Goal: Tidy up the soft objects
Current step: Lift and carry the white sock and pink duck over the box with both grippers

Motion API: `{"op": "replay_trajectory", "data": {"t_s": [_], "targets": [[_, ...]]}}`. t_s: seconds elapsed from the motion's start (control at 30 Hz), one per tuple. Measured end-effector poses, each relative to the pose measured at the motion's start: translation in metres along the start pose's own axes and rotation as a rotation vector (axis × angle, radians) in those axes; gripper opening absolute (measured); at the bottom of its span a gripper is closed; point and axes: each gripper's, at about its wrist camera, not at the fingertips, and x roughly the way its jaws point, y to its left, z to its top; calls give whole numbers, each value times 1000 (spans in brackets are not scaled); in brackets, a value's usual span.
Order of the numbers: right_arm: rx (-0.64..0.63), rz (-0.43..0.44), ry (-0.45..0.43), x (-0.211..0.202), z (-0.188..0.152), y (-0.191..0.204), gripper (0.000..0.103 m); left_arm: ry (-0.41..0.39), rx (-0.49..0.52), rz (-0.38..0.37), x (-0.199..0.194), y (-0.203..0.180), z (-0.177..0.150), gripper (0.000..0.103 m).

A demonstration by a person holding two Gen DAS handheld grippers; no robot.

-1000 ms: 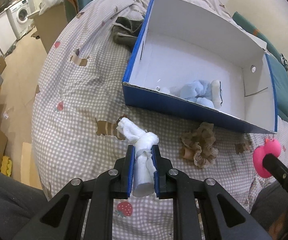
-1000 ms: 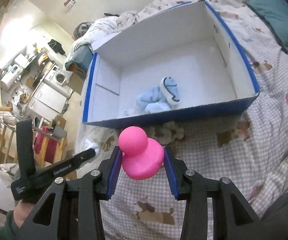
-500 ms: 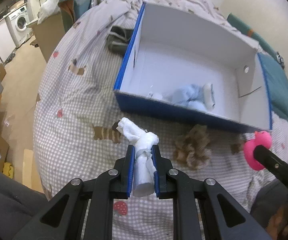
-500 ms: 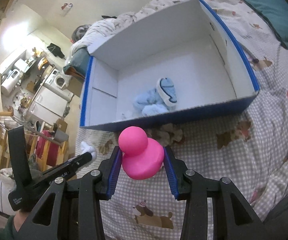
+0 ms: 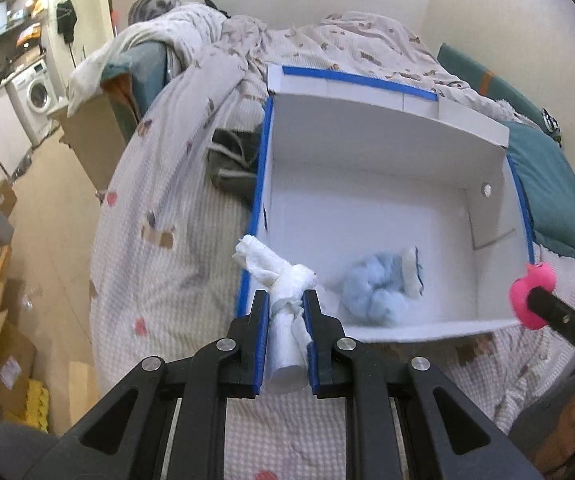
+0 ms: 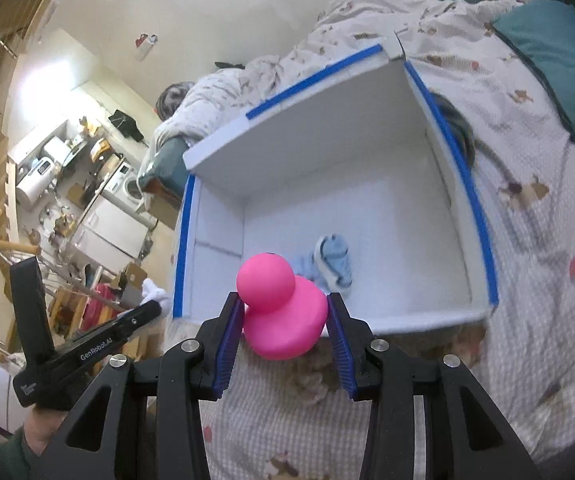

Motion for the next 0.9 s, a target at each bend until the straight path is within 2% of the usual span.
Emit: {"op": "replay_trajectory", "data": {"t_s": [0.17, 0.43, 0.73, 0.9], "targets": [[-57, -28, -18, 11, 21, -2, 44, -22, 19, 16, 11, 0, 17, 15], [-107, -98, 11, 46, 35, -6, 44, -34, 52, -7, 44, -22, 27, 15], [-172, -169, 81, 68, 18, -2, 44, -20, 106, -46, 71, -39, 16, 15], [-169, -201, 115, 77, 15, -5, 44, -13, 78, -48, 76, -33, 15, 15]]}}
